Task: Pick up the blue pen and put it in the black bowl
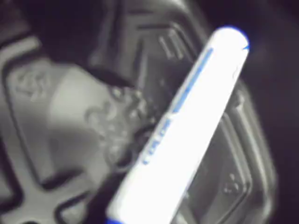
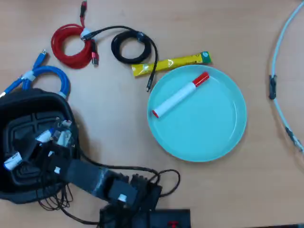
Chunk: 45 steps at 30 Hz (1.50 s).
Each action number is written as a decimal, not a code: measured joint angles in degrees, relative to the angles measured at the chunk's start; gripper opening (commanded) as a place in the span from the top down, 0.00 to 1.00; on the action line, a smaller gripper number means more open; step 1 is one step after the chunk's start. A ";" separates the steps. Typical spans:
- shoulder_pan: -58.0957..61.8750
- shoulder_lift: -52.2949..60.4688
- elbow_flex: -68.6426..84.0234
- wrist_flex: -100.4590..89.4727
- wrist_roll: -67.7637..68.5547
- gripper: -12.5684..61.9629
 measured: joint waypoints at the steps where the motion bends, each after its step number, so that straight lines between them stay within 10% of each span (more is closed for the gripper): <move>1: 0.26 1.05 0.00 1.85 0.00 0.16; 16: 8.00 11.78 -7.82 13.80 -0.09 0.95; 45: 58.71 34.63 40.17 3.08 -10.11 0.92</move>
